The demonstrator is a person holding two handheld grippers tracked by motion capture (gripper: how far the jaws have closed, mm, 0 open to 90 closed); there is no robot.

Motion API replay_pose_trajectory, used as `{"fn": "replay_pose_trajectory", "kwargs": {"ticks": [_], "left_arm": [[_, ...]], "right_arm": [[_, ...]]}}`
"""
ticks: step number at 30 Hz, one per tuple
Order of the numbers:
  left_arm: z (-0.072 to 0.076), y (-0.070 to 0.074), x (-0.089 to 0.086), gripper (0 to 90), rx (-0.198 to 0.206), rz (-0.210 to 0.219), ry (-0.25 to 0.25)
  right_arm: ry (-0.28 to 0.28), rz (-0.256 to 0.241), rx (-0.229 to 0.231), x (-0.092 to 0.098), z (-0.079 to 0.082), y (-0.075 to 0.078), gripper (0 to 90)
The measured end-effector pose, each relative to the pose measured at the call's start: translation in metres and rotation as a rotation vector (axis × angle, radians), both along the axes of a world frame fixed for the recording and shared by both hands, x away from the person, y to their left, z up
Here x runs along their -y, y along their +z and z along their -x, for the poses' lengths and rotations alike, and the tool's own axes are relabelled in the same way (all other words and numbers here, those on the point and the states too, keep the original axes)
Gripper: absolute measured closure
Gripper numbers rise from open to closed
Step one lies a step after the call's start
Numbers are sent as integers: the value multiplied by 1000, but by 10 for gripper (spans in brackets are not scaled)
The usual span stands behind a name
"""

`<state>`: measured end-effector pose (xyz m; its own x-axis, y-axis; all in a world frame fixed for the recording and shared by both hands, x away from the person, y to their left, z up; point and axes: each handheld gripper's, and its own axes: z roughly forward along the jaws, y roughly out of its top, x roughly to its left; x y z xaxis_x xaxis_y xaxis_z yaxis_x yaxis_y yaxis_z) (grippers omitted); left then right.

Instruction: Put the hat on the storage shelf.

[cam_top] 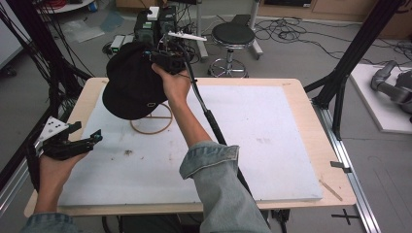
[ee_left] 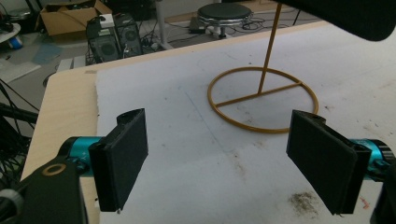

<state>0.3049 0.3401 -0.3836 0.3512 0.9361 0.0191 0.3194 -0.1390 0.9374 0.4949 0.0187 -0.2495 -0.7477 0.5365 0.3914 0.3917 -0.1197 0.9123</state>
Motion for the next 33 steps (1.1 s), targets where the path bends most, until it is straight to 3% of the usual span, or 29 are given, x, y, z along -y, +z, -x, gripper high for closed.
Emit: {"fn": "replay_pose_trajectory", "kwargs": {"ticks": [14, 33], "left_arm": [[0, -1, 1, 209, -3, -3, -3], [-1, -1, 2, 209, -8, -3, -8]], "right_arm": [[3, 29, -27, -10, -4, -9, 718], [16, 40, -43, -14, -7, -14, 562]]}}
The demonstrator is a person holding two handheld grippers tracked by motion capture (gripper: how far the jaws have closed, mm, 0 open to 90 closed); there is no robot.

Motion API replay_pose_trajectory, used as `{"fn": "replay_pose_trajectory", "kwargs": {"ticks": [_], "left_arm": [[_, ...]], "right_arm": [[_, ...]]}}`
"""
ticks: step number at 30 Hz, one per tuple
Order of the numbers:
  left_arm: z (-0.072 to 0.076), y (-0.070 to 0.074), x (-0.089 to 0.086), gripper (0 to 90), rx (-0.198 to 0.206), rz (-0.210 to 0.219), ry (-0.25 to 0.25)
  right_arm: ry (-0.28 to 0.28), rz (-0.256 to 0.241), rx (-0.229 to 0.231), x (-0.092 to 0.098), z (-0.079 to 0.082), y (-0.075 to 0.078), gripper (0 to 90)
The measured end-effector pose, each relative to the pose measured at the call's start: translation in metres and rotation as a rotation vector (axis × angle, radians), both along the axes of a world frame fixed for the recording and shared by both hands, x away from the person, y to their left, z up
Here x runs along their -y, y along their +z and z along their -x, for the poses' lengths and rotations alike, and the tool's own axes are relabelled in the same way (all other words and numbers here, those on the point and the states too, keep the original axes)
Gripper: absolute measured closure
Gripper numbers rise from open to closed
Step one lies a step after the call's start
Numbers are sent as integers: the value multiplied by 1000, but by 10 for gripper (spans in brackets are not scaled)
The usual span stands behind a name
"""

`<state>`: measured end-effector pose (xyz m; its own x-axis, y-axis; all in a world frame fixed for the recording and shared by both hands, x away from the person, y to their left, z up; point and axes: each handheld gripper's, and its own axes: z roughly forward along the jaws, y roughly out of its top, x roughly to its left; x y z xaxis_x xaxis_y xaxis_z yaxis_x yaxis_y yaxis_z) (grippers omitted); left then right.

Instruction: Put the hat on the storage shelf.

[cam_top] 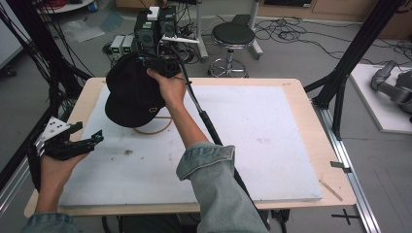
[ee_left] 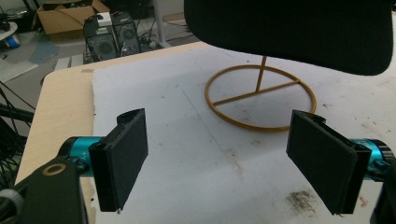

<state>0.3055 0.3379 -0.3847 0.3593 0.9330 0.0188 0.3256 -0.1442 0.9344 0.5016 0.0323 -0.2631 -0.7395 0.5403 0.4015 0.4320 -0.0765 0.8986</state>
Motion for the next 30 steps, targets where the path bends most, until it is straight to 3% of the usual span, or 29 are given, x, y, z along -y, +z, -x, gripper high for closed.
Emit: {"fn": "replay_pose_trajectory", "kwargs": {"ticks": [10, 16, 30], "left_arm": [[0, 0, 0, 209, 0, -4, -1], [0, 0, -1, 209, 2, 0, 0], [-3, 0, 3, 209, -1, -5, -7]], "right_arm": [[-21, 28, 34, 1, 1, 2, 472], [-49, 73, 60, 6, 2, 6, 417], [-108, 87, 82, 55, 7, 17, 320]]}}
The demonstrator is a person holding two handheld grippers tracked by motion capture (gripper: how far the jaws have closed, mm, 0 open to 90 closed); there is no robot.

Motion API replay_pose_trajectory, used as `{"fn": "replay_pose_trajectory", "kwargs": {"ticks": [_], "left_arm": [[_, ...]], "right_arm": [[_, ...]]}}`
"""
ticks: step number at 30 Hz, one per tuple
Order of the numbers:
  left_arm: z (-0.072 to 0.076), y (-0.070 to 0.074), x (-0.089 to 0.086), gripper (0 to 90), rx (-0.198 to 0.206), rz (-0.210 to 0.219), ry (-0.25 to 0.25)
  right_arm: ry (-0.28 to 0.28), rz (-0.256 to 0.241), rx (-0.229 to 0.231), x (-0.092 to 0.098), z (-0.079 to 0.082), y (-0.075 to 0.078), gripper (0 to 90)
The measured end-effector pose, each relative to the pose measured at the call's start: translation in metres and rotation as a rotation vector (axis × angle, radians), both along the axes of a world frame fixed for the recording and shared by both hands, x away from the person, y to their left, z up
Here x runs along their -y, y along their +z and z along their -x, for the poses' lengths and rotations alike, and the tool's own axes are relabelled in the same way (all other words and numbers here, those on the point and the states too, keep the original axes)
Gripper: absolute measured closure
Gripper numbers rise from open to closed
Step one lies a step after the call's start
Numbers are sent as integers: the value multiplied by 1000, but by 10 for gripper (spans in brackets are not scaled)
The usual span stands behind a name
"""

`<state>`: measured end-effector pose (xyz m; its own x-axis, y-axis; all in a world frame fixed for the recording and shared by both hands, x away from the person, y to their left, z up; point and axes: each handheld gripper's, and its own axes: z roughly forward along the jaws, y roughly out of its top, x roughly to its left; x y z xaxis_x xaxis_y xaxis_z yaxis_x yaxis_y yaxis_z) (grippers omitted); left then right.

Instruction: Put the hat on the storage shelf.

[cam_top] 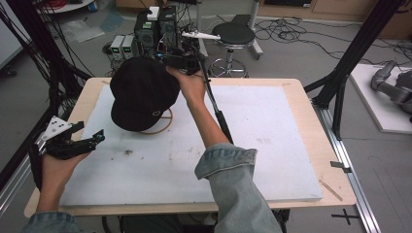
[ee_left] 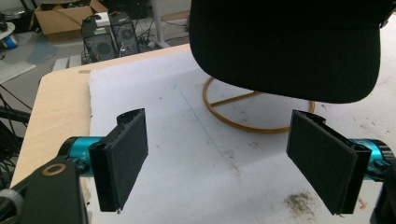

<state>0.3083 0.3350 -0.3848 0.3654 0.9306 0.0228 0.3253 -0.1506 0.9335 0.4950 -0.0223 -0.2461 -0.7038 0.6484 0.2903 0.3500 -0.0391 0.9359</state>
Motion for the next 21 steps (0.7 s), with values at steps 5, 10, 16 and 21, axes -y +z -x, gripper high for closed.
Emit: {"fn": "replay_pose_trajectory", "kwargs": {"ticks": [5, 10, 16, 21], "left_arm": [[-1, 0, 1, 209, 0, 0, -2], [-1, 0, 0, 209, -2, -2, 3], [-1, -1, 1, 209, -4, -6, 2], [-2, -2, 2, 209, -10, -14, -1]], "right_arm": [[-29, 18, 1, 23, 3, -2, 303], [-46, 46, 4, 45, 10, -5, 287], [-80, 40, 8, 75, 18, -9, 246], [-127, 40, -4, 101, 24, -15, 204]]}}
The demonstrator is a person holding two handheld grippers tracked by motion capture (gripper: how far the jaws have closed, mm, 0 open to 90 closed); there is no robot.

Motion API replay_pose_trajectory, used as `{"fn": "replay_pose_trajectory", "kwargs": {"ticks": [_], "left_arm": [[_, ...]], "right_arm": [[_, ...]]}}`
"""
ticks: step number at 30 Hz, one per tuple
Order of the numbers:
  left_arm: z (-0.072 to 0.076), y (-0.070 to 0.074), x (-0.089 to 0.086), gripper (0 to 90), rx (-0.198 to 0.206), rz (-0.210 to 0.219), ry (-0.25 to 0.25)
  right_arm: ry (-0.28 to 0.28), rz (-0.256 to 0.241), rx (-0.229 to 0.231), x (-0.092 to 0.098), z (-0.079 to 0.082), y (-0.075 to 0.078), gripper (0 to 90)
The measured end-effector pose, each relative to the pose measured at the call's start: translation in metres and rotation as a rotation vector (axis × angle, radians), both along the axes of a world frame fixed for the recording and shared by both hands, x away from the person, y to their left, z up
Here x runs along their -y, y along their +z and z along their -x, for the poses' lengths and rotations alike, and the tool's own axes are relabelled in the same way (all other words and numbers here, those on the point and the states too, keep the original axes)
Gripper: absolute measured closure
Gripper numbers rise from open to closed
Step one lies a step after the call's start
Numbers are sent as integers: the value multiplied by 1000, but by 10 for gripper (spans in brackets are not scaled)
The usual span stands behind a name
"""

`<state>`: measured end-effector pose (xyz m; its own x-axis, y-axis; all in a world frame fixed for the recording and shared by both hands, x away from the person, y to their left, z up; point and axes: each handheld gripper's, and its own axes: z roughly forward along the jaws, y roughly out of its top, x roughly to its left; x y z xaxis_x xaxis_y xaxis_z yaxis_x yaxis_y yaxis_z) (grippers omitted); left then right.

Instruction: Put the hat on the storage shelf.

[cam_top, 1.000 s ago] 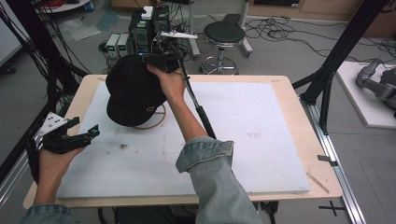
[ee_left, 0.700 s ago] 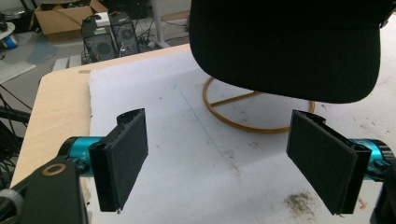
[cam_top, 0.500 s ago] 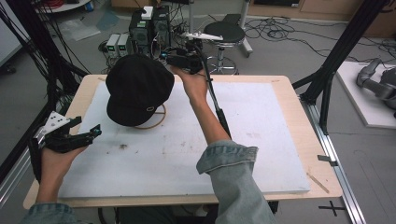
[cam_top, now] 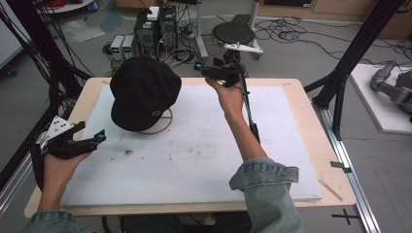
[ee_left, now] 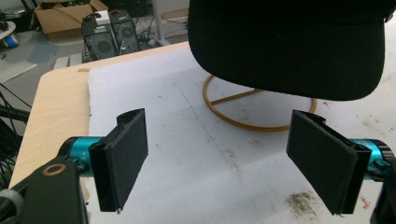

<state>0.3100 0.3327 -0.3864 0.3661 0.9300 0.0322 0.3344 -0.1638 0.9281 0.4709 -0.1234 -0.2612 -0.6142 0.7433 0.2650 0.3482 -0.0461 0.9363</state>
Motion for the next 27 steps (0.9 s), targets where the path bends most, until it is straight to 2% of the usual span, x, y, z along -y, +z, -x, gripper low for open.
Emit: {"fn": "replay_pose_trajectory", "kwargs": {"ticks": [2, 9, 11, 19, 24, 27], "left_arm": [[0, 0, 0, 209, 1, 1, 1], [-2, -1, 2, 209, -3, -2, -2], [-2, -2, 3, 209, -3, 0, 0], [-2, -2, 4, 209, -3, -4, -5], [-2, -3, 6, 209, -5, -5, -7], [-3, -4, 8, 209, -1, -9, -12]], "right_arm": [[-20, 3, 14, 11, 4, -3, 200], [-87, 44, -1, 45, 19, -16, 128], [-97, 44, 8, 54, 25, -19, 126], [-120, 98, 12, 86, 51, -33, 115], [-146, 110, 17, 108, 71, -49, 115], [-160, 93, 1, 121, 83, -61, 115]]}}
